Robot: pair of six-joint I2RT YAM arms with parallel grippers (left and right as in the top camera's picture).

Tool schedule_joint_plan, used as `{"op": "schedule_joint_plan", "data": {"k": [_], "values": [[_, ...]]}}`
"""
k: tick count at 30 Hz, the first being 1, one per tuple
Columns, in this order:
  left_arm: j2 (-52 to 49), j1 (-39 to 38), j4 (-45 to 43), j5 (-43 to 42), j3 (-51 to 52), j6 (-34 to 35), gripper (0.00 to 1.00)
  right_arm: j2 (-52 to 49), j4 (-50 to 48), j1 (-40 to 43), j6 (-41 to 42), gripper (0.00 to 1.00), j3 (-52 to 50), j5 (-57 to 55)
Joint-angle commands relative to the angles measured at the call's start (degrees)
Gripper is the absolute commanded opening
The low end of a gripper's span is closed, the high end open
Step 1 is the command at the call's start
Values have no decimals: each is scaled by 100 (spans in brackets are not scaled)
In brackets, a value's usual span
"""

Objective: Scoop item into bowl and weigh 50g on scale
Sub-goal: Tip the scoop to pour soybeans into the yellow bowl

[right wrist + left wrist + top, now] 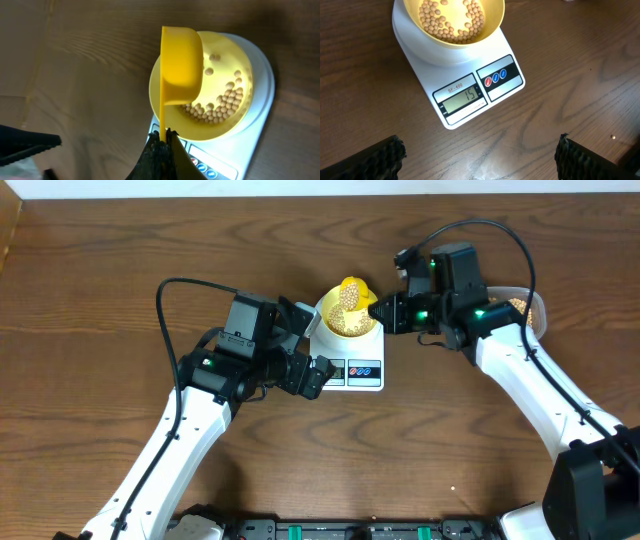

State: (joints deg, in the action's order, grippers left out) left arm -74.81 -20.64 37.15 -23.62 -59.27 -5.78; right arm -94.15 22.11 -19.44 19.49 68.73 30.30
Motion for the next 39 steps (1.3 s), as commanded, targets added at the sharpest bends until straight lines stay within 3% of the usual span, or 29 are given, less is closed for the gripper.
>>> {"op": "schedule_joint_plan", "data": {"k": [1,39], "values": [[-11,-7,4,35,2,31,98,17,24,-166,-380,2,177,-490],[-11,-7,7,37,2,31,98,651,365,-203,-1961,1,177,-1283]]}}
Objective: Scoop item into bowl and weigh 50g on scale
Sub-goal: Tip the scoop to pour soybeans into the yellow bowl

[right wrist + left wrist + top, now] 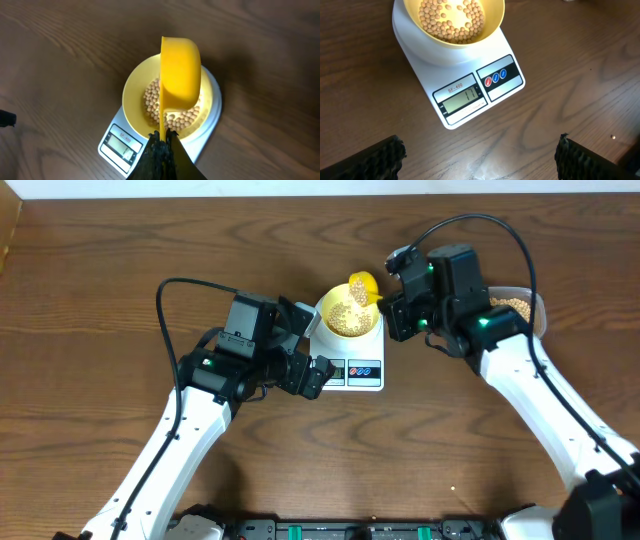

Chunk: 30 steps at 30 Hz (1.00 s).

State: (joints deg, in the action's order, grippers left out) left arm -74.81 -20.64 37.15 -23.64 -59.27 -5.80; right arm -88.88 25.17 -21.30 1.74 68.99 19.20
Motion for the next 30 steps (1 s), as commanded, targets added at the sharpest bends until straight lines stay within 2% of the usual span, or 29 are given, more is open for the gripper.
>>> {"op": "schedule_joint_plan", "data": {"k": [1,12,19,30], "values": [[-11,-7,4,37,2,33,98,125,68,-17,-188,1,151,-173],[-11,-7,4,39,2,33,98,125,87,-105,-623,1,151,-199],[-11,-7,4,37,2,33,98,125,76,-476,-1025,1,151,-1115],[-11,-7,4,39,2,33,98,125,-13,-717,-2092,1,151,-1604]]}}
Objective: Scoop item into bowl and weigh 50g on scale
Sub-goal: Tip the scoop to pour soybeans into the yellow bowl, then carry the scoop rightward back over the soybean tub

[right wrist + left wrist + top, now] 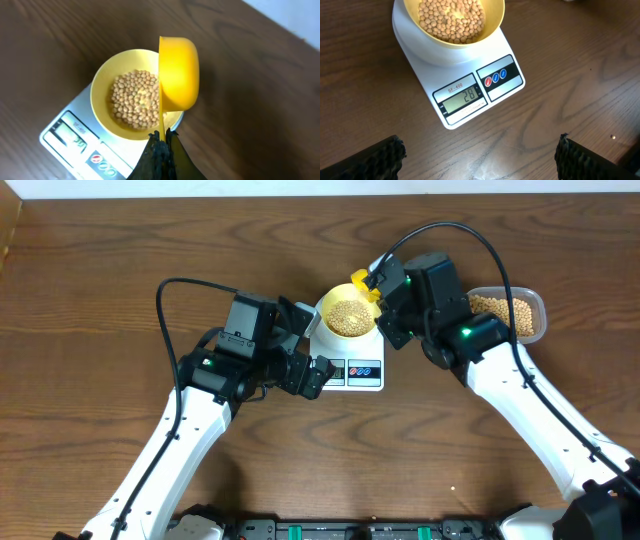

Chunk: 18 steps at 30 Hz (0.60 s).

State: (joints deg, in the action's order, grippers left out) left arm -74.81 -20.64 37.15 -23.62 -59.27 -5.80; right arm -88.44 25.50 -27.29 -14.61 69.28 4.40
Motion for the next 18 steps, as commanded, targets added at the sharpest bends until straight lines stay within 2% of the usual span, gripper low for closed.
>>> {"op": "schedule_joint_plan", "data": {"k": [1,9,12,16,18], "values": [[-11,-7,7,35,2,33,98,81,-76,-155,-625,1,122,-125],[-11,-7,7,37,2,33,98,81,-238,-350,-824,1,122,-129],[-11,-7,4,35,2,33,98,81,-293,-289,-155,1,122,-125],[-11,-7,4,35,2,33,98,103,-267,-15,1325,1,122,114],[-11,-7,7,37,2,33,98,177,-232,179,1547,1,122,599]]}}
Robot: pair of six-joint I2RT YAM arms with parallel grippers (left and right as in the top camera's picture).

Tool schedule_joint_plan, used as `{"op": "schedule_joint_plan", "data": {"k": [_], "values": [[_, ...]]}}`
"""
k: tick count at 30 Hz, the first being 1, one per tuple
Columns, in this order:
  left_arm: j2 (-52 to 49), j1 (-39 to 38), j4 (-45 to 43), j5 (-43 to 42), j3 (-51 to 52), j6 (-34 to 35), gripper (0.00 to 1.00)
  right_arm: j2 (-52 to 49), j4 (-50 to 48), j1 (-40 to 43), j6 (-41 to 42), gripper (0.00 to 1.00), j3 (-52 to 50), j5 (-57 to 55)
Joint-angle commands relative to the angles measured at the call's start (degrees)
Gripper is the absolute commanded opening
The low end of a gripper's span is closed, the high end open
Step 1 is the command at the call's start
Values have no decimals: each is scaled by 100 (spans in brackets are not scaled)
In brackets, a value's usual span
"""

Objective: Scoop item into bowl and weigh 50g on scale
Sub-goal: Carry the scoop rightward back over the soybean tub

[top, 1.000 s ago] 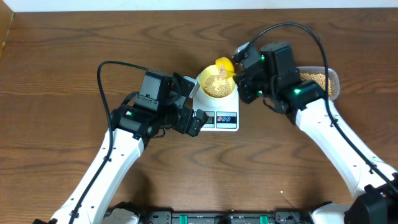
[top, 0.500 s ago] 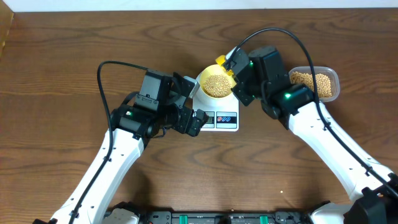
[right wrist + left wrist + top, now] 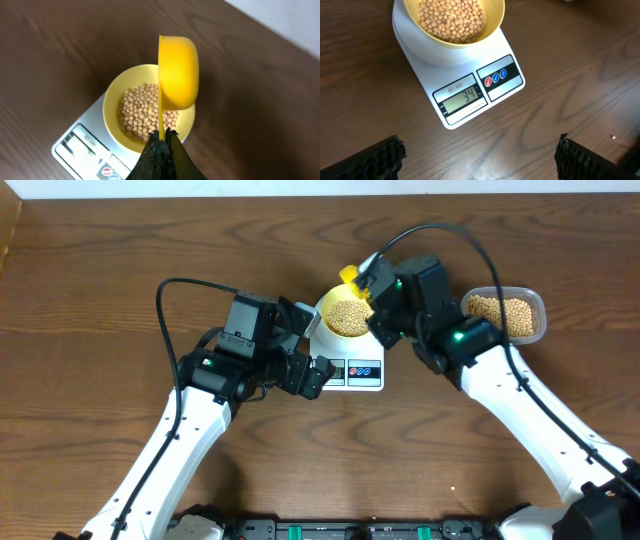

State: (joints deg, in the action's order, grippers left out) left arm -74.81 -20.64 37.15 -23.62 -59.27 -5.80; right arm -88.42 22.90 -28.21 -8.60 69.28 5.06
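A yellow bowl (image 3: 349, 314) of tan beans stands on the white scale (image 3: 475, 95), whose display (image 3: 463, 96) reads 34. My right gripper (image 3: 162, 135) is shut on the thin handle of a yellow scoop (image 3: 177, 72), held on edge above the bowl's far right rim (image 3: 187, 120); in the overhead view the scoop (image 3: 350, 275) shows at the bowl's back. My left gripper (image 3: 480, 157) hangs open over bare wood in front of the scale, with nothing between its fingers (image 3: 370, 160).
A clear tub of beans (image 3: 505, 314) sits to the right of the scale, behind my right arm. The wooden table (image 3: 100, 300) spreads all around. The table's back edge meets a white wall (image 3: 280, 25).
The scale reading has gone from 28 to 34. My right gripper with the scoop has shifted slightly left over the bowl. The left arm has not moved.
The scoop was tipped over the bowl with few beans in it and the scale at 15. Then it read 17 with more beans, then 28 with a full heap, and now 34. My left gripper stayed open in front of the scale throughout.
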Motion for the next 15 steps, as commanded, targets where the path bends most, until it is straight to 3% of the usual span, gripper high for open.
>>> {"op": "schedule_joint_plan", "data": {"k": [1,5,11,15], "values": [[-11,-7,7,37,2,33,98,243,52,413,949,1,122,839],[-11,-7,7,35,2,33,98,590,234,1180,1287,1,122,1462],[-11,-7,4,35,2,33,98,855,1010,2507,1285,1,122,1445],[-11,-7,4,35,2,33,98,855,1436,3180,1285,1,122,846]]}}
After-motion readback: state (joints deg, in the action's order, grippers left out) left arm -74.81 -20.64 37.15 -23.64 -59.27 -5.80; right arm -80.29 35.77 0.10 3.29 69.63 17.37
